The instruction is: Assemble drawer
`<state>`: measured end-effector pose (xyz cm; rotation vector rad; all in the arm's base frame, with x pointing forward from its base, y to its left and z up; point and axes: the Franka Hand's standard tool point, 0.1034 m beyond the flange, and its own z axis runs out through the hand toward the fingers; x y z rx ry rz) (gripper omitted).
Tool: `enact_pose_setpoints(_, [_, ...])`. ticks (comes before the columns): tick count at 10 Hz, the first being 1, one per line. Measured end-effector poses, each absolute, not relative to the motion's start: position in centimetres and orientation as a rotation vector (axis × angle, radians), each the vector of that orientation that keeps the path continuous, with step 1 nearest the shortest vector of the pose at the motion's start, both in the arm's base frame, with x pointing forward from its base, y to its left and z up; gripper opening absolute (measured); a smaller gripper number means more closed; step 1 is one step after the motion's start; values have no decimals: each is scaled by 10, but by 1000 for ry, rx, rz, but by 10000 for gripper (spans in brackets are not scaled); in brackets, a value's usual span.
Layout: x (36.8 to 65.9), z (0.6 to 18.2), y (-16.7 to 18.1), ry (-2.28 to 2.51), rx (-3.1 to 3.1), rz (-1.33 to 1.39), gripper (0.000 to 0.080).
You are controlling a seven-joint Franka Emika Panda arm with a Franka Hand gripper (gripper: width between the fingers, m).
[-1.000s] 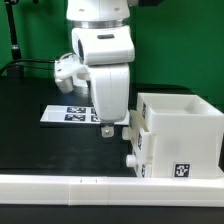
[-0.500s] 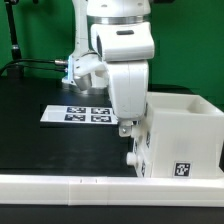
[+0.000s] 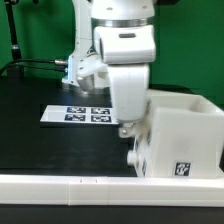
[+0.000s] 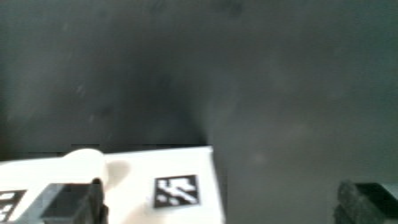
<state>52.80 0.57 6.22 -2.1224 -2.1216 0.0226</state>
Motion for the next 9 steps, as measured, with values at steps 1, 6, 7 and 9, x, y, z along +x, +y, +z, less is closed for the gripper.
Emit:
enact_pose_setpoints(1, [517, 62, -4, -2122, -2113, 36, 648])
enact_pose_setpoints(6, [480, 56, -21, -2063, -2147, 72, 648])
enact_pose_setpoints(7, [479, 55, -21, -2063, -2147, 73, 648])
enact_pose_setpoints(9, [479, 55, -21, -2062, -2146, 74, 648])
